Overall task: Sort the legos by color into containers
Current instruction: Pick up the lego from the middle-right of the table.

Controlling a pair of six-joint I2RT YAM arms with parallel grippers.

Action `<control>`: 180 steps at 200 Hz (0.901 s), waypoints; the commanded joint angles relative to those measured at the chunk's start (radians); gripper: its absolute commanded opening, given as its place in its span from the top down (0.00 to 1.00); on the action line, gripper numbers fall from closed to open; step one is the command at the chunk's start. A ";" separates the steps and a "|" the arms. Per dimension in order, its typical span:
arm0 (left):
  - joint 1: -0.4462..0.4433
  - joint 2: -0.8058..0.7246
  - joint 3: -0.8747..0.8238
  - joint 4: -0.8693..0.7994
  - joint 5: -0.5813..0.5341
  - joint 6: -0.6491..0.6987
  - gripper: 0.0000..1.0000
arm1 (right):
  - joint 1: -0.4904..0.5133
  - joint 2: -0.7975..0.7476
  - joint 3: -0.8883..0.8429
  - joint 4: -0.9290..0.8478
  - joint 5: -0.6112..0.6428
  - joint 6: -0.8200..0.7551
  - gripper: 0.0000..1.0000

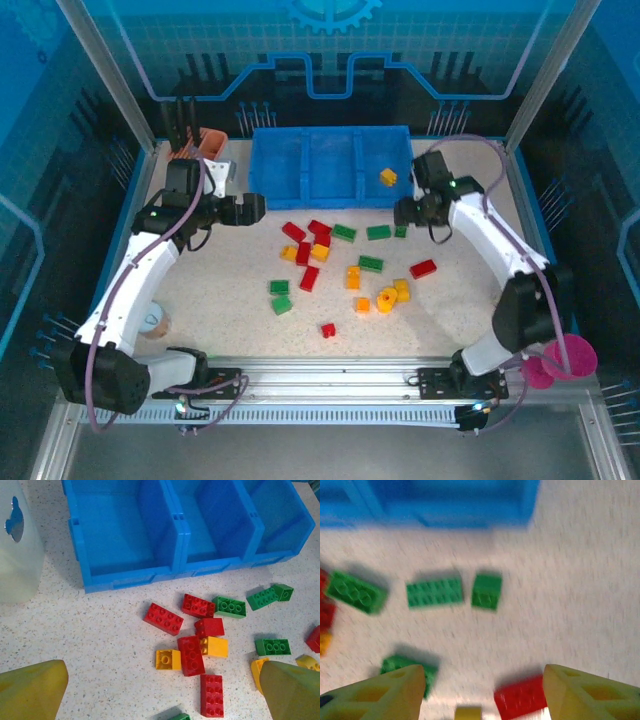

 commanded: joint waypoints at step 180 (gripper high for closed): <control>-0.008 0.026 -0.031 -0.002 0.007 0.008 0.01 | -0.145 -0.007 -0.448 0.320 -0.123 0.787 0.25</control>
